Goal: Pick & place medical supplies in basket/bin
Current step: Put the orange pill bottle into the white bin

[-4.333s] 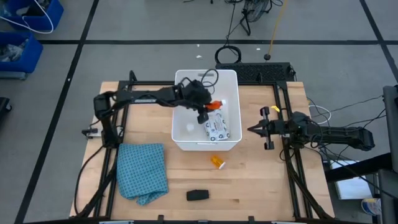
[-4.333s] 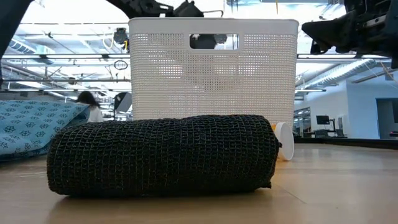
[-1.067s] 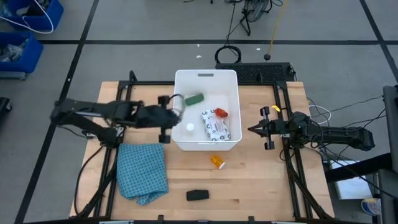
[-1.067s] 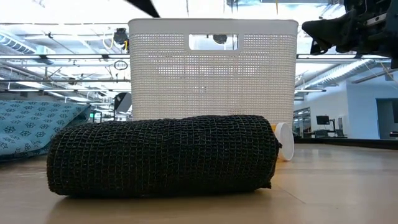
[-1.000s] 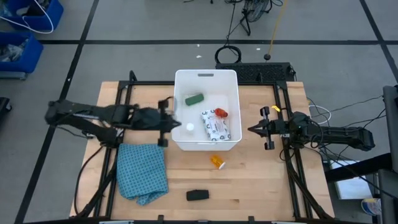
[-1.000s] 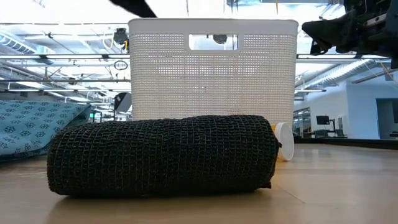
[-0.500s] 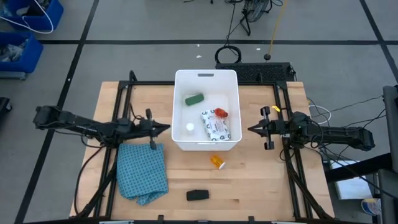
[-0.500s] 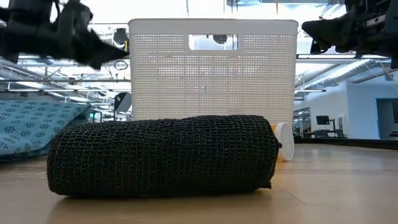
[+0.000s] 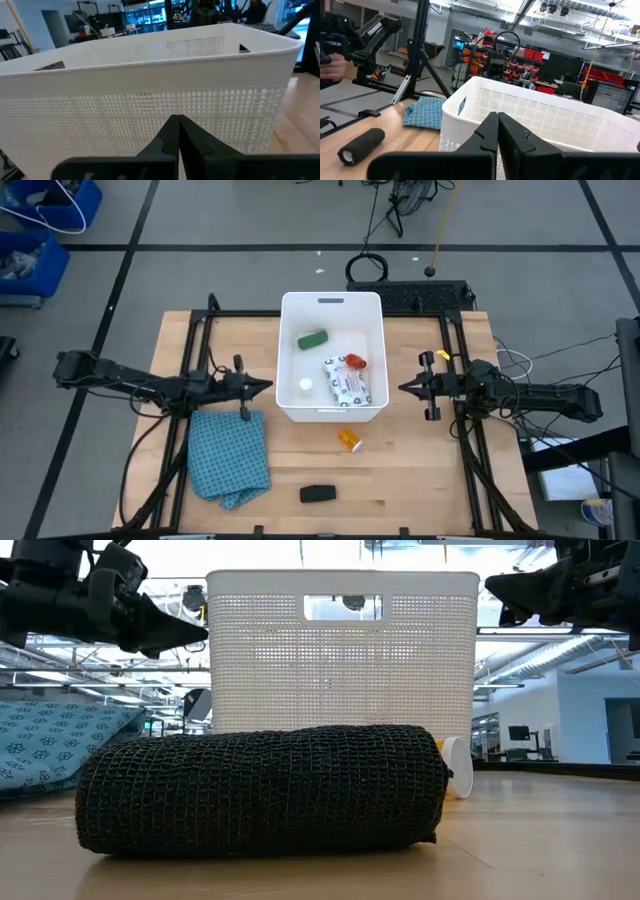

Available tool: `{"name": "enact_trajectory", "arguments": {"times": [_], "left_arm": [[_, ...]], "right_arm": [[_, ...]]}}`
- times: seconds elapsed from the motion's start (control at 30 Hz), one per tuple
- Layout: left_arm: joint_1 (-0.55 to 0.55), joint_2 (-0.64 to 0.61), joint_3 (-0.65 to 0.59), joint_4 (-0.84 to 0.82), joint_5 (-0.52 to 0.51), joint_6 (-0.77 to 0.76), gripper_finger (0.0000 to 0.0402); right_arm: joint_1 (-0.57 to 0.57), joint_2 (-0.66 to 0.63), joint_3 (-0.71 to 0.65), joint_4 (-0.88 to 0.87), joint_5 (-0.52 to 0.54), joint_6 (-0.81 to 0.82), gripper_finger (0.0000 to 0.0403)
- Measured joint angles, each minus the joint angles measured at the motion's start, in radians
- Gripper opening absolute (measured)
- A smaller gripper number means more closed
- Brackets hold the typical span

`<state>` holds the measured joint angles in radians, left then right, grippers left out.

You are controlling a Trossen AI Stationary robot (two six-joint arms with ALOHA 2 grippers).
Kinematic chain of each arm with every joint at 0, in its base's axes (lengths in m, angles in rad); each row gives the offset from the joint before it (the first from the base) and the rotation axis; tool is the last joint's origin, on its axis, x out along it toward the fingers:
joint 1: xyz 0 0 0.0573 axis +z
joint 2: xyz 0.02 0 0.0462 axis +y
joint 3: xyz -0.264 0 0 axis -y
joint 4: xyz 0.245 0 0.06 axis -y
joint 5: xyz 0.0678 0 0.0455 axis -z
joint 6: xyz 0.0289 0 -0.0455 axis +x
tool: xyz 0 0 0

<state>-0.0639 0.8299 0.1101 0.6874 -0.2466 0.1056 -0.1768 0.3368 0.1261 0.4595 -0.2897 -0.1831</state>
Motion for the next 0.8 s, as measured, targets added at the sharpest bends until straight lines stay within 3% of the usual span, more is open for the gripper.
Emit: {"name": "enact_trajectory", "arguments": {"times": [0.33,0.57,0.8], "left_arm": [[0.000,0.000,0.000,0.041,-0.042,0.023,0.0031],[0.000,0.000,0.000,0.044,-0.073,0.023,0.0041],[0.000,0.000,0.000,0.048,-0.077,0.020,0.0042]], "right_arm": [[0.012,0.001,0.027,0.063,-0.002,0.024,0.0000],[0.145,0.029,0.206,-0.105,0.008,-0.051,0.0000],[0.344,0.168,0.343,-0.229,0.214,-0.118,0.0005]]}}
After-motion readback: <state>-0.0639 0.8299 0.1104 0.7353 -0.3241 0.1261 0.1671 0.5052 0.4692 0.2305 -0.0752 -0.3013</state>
